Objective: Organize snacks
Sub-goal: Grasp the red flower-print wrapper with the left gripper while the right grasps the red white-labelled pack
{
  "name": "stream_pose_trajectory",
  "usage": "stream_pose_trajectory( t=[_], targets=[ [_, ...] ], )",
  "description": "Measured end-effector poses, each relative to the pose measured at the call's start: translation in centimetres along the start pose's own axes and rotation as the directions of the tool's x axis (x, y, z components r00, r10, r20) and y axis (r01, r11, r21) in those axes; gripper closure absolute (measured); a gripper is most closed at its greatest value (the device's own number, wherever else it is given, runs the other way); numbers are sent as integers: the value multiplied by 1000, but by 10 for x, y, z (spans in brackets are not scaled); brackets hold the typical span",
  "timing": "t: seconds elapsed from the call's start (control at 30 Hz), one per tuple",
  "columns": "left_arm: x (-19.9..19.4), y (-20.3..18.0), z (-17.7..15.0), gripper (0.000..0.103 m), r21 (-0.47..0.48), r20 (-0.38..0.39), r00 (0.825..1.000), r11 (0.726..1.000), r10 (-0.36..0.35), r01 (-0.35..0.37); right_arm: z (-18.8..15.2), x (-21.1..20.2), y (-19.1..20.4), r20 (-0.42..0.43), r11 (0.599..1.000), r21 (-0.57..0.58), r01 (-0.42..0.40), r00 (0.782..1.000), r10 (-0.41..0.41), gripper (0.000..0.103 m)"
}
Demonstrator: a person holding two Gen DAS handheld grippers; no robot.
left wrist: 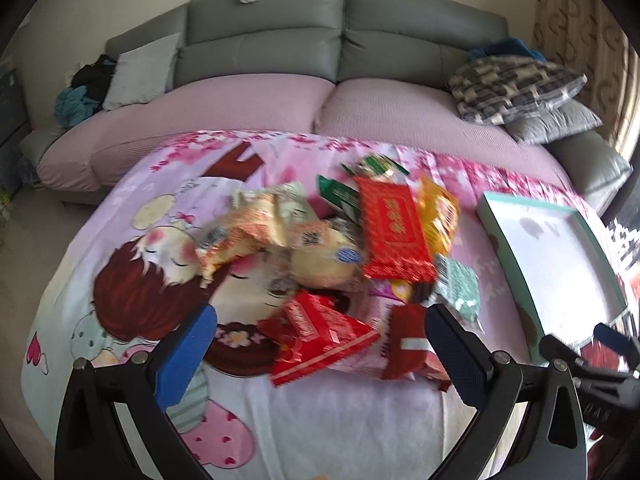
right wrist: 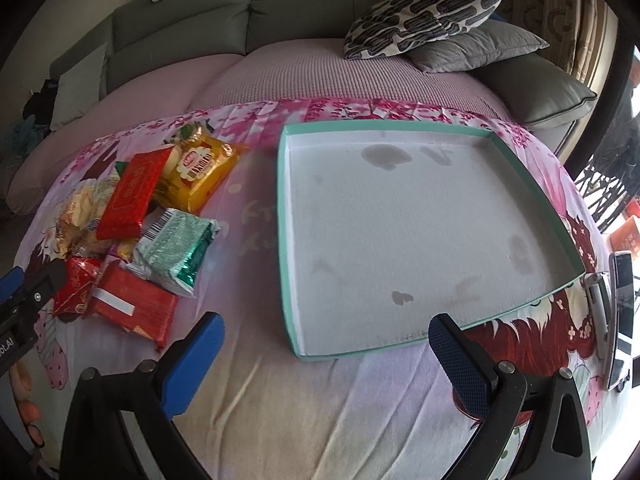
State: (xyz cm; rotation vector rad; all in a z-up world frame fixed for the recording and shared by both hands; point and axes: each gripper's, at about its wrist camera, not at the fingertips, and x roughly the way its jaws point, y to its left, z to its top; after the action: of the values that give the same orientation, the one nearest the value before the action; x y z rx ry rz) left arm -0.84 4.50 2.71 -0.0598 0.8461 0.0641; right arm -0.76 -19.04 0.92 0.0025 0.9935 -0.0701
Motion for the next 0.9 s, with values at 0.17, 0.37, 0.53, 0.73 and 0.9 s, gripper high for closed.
stream_pose_trajectory(
  t=[0.17,0.37,0.53,0.73,0.9],
  targets=[
    [3,19,2,0,-25,-22,999,999,38,-39,3,0,35,7,994,-43,-102,995,102,0],
    [26,42,-1,0,-131,-120,993,991,15,-30,5,14,67,-24,981,-21,-194,981,193,0],
    [41,54,-5,0,-210,-169,985,978,-26,-10,5,24,83,-31,962,-6,-273,962,273,0],
    [62,57,-7,0,-281,-217,971,959,-99,35,5,36,99,-43,950,4,-312,949,312,2],
    [73,53,-9,5,-298,-235,961,952,-142,68,4,43,103,-53,941,41,-335,940,337,10]
  ],
)
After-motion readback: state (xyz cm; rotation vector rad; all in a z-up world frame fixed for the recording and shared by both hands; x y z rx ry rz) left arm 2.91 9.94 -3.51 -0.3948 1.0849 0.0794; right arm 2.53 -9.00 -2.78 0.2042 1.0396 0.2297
